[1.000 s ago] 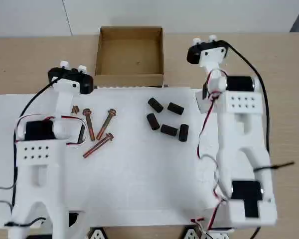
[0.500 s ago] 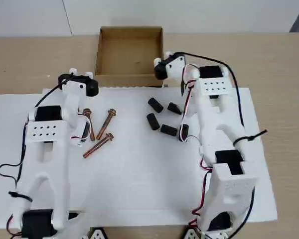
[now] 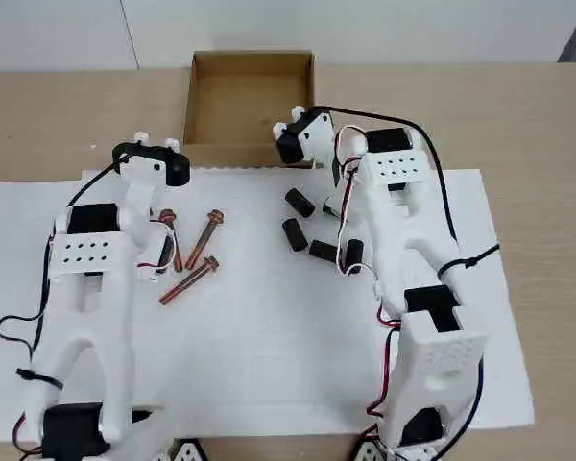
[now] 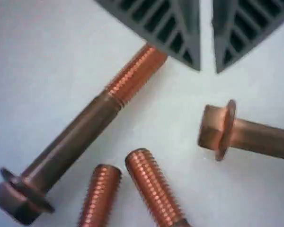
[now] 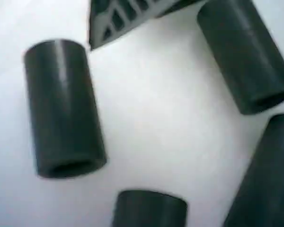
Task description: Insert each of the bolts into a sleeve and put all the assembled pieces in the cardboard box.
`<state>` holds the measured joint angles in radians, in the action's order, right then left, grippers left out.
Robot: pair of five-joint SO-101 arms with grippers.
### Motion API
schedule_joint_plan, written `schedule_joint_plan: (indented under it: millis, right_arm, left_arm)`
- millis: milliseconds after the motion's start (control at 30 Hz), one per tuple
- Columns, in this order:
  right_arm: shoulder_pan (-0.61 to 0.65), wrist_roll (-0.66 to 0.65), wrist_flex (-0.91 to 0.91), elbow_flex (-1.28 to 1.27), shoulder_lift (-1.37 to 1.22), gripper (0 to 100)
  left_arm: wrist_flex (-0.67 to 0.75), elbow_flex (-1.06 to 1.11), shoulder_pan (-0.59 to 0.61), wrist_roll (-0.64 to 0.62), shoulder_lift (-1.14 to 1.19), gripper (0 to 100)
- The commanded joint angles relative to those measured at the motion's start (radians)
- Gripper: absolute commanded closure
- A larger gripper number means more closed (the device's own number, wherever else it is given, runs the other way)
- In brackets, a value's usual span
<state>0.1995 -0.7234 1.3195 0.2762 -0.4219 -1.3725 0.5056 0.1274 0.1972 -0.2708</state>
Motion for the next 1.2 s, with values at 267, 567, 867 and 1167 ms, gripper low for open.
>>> schedule_joint_plan:
  millis: [267,567,867,1167]
  right_arm:
    - [0.007,-0.061,-0.018,0.094,-0.079,80.9]
    - [0.031,-0.063,-0.018,0.19,-0.171,80.9]
    - [0.038,-0.057,-0.022,0.192,-0.245,81.2]
    - [0.019,-0.021,-0.018,0.192,-0.302,91.6]
  left_arm:
    - [0.011,-0.033,0.005,0.002,-0.003,99]
    - [0.017,-0.001,0.005,0.002,-0.002,99]
    - [0.014,0.021,0.005,0.002,-0.002,99]
    - [0.014,0.022,0.005,0.003,-0.002,99]
